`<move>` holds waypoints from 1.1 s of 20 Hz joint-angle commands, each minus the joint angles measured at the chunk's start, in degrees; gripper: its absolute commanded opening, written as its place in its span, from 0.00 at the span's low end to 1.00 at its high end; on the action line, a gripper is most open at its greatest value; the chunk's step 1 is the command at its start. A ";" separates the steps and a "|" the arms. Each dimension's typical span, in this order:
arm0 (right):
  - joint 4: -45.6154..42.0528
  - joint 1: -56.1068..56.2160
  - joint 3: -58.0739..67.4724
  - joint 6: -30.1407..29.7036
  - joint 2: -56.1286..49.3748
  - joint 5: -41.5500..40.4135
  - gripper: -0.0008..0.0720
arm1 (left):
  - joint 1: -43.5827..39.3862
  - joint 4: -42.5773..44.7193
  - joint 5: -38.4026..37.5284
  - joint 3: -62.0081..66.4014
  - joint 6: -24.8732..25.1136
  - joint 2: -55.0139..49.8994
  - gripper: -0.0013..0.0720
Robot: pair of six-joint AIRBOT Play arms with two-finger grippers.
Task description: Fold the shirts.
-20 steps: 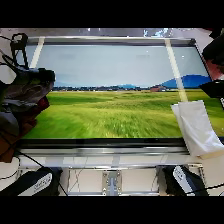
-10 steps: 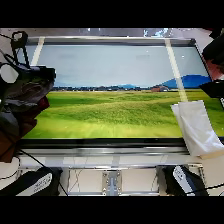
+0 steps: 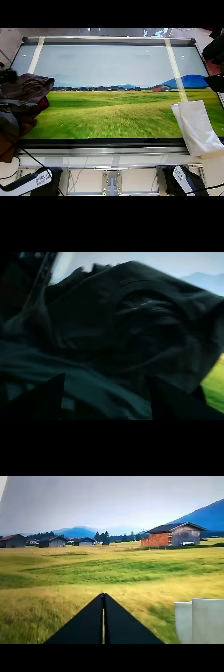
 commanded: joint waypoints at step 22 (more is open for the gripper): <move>23.63 0.02 0.79 0.46 0.04 -2.08 0.03 | 28.65 -55.52 0.70 0.00 4.59 -9.03 0.03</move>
